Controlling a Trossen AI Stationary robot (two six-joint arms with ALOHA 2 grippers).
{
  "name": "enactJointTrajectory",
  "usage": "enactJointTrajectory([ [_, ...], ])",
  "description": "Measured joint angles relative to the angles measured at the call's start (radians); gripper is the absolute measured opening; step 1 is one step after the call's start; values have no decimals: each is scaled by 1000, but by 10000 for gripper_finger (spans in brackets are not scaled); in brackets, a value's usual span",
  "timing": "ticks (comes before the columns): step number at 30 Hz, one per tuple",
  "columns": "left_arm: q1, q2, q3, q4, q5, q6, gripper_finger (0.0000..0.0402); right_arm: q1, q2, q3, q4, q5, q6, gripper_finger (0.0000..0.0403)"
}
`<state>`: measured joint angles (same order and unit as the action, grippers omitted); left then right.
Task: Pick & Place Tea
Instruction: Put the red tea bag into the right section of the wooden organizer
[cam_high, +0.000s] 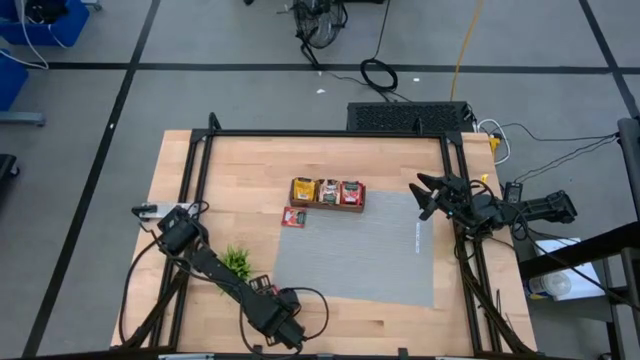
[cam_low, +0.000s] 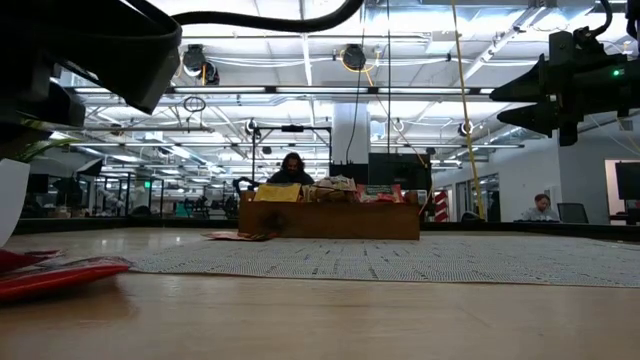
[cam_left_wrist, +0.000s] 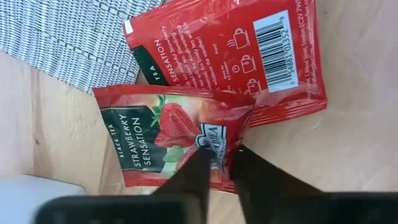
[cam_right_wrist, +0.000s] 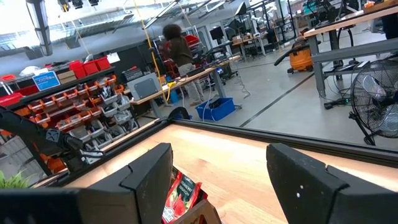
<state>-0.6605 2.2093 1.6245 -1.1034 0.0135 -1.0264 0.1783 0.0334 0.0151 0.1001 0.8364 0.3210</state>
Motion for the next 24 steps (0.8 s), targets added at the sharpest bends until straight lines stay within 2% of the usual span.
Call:
enactJointTrajectory([
  [2,0,0,0,0,0,0,27,0,0,0,0,0,0,242],
  [4,0,1,-2,1,0,-1,12,0,0,0,0,0,0,242],
  [11,1,-2,12,-18,3,-9,7,0,0,0,0,0,0,242],
  [17,8,11,127,-176,-46,26,4,0,0,0,0,0,0,242],
  [24,23,6,276,-323,-43,98,3,0,0,0,0,0,0,242],
])
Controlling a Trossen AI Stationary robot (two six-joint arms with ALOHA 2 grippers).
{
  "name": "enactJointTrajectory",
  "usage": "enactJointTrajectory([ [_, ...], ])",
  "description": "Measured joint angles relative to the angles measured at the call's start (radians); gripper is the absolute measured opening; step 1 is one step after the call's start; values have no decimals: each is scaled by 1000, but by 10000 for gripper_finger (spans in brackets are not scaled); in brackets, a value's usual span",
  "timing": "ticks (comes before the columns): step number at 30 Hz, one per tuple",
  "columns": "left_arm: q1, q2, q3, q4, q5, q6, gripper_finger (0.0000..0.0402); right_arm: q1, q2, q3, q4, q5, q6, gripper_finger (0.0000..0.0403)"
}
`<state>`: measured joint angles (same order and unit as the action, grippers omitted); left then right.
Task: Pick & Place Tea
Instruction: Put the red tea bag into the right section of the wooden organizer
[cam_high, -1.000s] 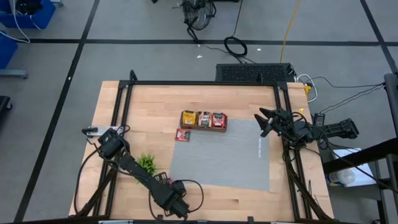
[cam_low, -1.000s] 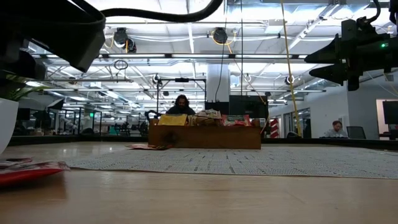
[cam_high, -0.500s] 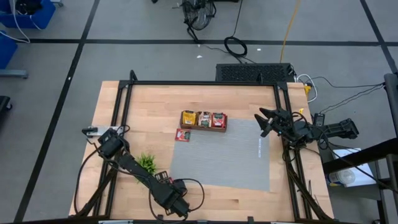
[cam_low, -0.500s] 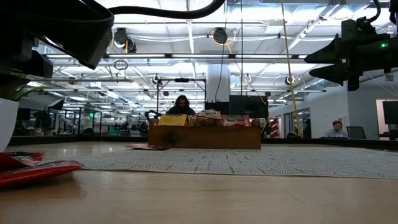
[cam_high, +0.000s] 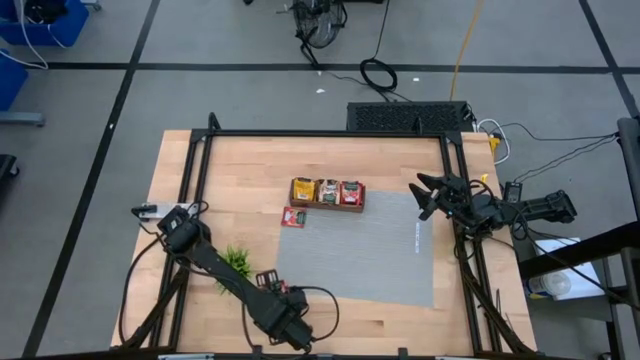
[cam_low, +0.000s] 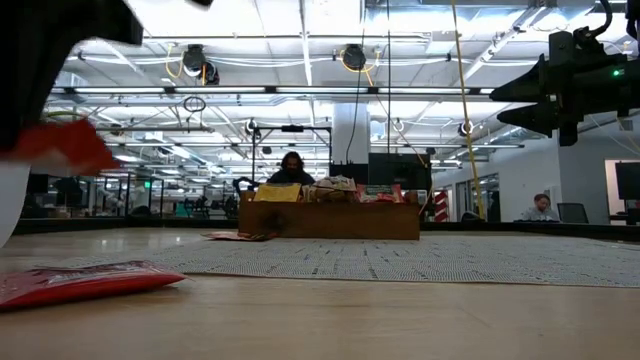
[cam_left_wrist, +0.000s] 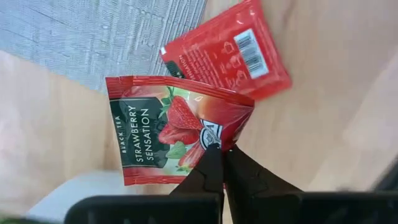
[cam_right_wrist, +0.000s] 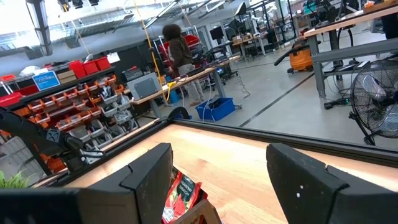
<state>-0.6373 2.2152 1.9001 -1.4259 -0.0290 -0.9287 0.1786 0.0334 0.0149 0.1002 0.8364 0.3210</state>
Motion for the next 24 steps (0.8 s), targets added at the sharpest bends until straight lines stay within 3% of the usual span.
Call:
enactJointTrajectory([
  [10,1,-53,183,-147,81,110,2,0,0,0,0,0,0,242],
  [24,1,-282,198,-146,73,214,2,0,0,0,0,0,0,242],
])
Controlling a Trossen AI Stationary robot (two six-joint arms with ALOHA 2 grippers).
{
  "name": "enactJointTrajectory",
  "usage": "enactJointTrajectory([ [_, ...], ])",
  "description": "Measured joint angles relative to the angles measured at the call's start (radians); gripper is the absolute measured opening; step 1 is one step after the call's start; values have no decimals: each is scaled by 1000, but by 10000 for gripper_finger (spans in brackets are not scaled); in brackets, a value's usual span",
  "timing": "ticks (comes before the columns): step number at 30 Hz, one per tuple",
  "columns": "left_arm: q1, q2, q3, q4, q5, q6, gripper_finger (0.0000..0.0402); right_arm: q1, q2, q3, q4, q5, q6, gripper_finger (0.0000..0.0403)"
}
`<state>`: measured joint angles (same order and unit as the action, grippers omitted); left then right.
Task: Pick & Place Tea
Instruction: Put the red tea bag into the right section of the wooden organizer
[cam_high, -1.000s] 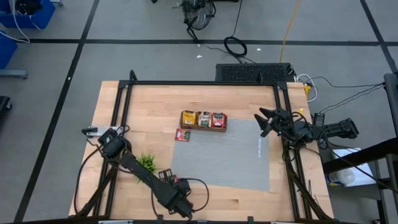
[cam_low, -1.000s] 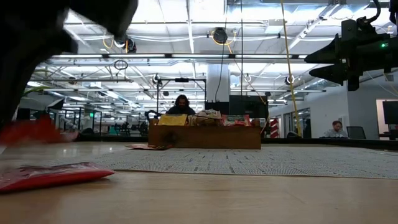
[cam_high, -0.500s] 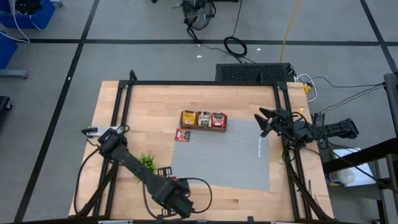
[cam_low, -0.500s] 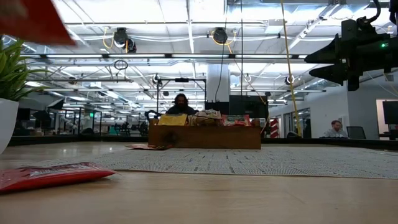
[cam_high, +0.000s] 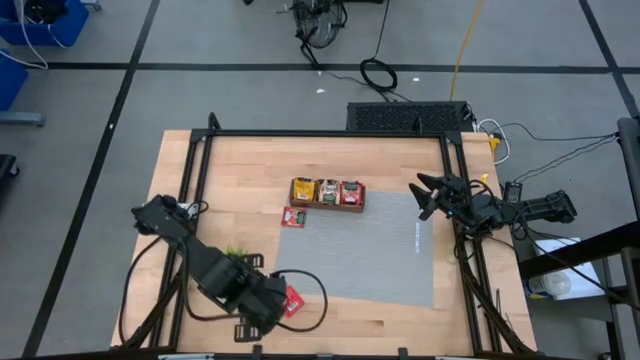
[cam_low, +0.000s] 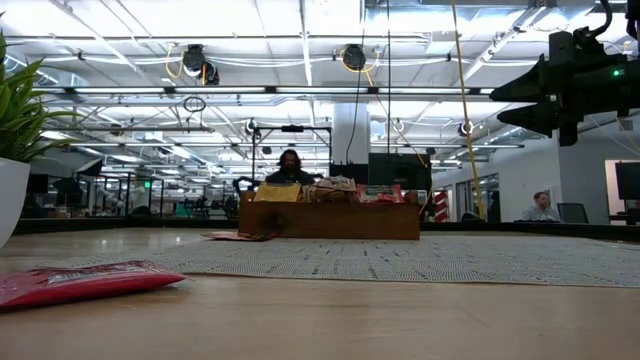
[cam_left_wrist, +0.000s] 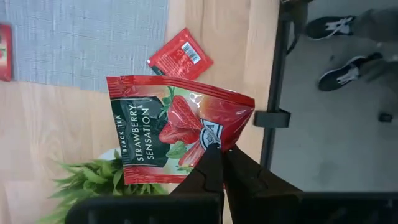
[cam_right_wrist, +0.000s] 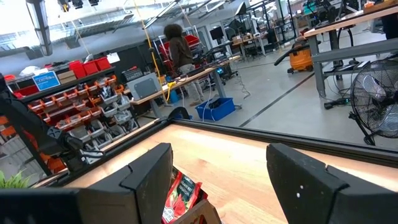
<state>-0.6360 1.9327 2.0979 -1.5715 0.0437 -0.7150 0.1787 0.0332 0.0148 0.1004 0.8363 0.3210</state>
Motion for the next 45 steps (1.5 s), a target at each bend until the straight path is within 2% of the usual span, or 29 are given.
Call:
enactJointTrajectory([
  [5,10,-32,-16,1,-26,-2,2,0,0,0,0,0,0,242],
  [22,64,-31,-31,0,-17,42,2,0,0,0,0,0,0,242],
  [40,374,-31,-31,5,-29,96,1,0,0,0,4,0,2,242],
  [45,466,-31,-31,41,-29,159,1,-1,0,0,128,-2,8,242],
])
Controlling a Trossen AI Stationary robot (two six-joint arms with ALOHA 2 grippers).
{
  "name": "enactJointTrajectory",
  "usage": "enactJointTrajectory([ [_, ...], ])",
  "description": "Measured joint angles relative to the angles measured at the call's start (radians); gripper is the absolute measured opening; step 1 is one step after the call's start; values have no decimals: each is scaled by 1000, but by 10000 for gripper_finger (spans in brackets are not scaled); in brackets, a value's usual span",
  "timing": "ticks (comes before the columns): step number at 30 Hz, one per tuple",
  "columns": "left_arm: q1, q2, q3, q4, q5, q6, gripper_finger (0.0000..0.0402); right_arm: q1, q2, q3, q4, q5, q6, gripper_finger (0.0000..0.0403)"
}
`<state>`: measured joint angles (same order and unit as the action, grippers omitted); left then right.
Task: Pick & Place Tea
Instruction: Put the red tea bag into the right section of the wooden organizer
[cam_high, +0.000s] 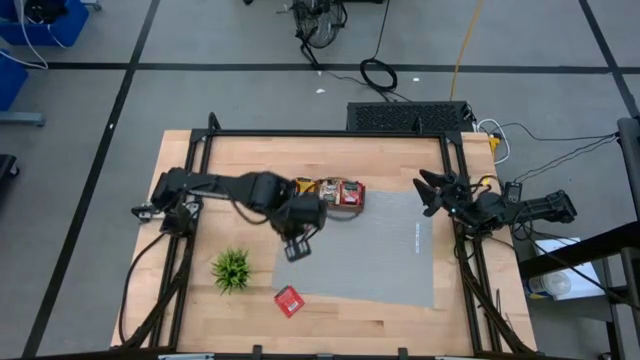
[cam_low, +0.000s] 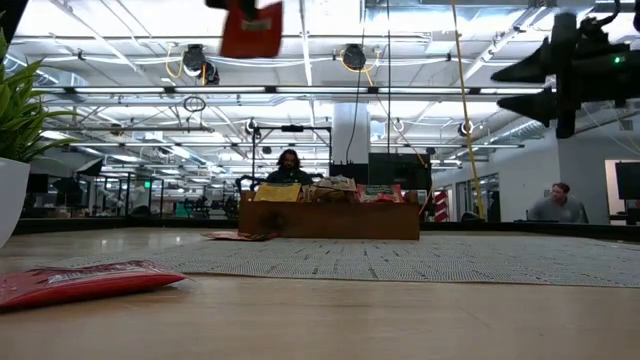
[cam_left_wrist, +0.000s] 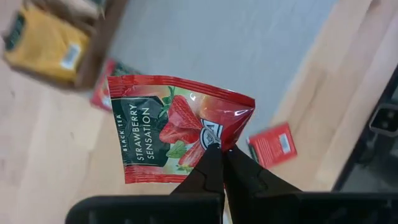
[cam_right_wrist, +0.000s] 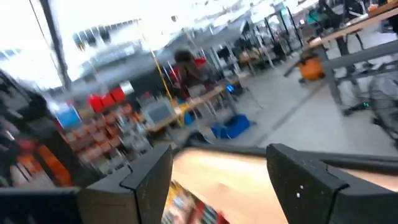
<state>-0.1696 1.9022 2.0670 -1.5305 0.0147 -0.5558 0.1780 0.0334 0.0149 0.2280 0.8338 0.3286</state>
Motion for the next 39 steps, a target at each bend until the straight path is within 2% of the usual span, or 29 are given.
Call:
enactJointTrajectory([
  [2,37,0,0,48,0,44,1,0,0,0,62,-18,-16,242],
  [6,110,0,0,172,24,108,1,-1,3,15,172,-195,-164,242],
  [10,168,0,0,325,65,177,1,-1,52,86,101,-234,-182,242],
  [20,231,0,0,647,253,320,1,-1,389,395,25,-271,-169,242],
  [22,237,0,0,696,307,338,1,-4,448,454,-13,-314,-165,242],
  [26,240,-1,0,775,436,356,0,-43,551,559,-81,-435,-126,242],
  [31,248,-22,0,821,576,402,0,-108,617,658,-73,-602,-88,242],
  [36,266,-107,1,847,589,456,0,-151,681,737,-67,-705,-60,242],
  [39,279,-183,1,857,583,482,0,-160,750,798,-52,-710,-73,242],
])
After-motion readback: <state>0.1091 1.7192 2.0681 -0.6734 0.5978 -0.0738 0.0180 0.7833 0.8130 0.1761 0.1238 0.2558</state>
